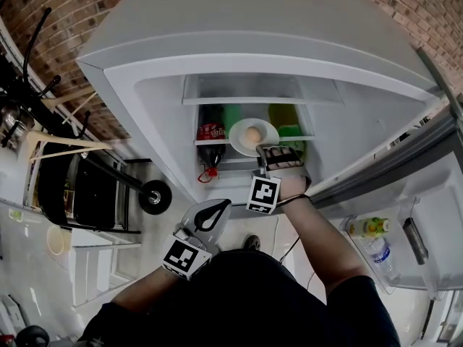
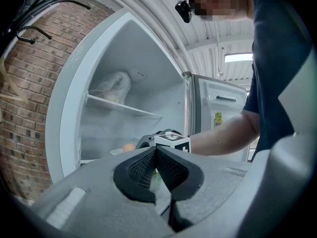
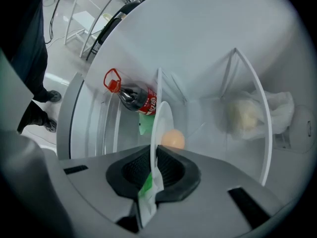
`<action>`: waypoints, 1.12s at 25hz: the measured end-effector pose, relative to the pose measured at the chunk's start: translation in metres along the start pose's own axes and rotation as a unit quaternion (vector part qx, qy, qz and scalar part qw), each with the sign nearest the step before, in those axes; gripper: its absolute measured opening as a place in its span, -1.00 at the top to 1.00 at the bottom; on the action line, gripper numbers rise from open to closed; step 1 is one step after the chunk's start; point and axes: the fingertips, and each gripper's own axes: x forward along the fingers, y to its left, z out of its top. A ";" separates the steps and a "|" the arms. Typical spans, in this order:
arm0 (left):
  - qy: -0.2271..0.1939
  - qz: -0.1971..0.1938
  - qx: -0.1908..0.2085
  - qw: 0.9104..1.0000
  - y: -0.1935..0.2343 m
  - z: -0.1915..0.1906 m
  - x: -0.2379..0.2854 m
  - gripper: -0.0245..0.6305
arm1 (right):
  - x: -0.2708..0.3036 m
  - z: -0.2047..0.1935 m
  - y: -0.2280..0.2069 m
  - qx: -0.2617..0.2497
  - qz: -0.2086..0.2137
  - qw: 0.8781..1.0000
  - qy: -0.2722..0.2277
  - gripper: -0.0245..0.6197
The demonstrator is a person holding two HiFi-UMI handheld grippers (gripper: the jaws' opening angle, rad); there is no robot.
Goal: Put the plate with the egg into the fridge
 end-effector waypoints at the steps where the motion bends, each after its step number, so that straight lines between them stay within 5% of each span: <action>1: 0.001 0.000 0.000 1.000 0.000 0.000 0.000 0.92 | 0.001 0.000 0.000 -0.002 0.006 1.000 0.000 0.83; 28: 0.009 0.007 0.003 1.000 0.000 0.000 -0.001 0.92 | 0.035 0.000 0.006 -0.014 0.046 0.999 0.023 0.64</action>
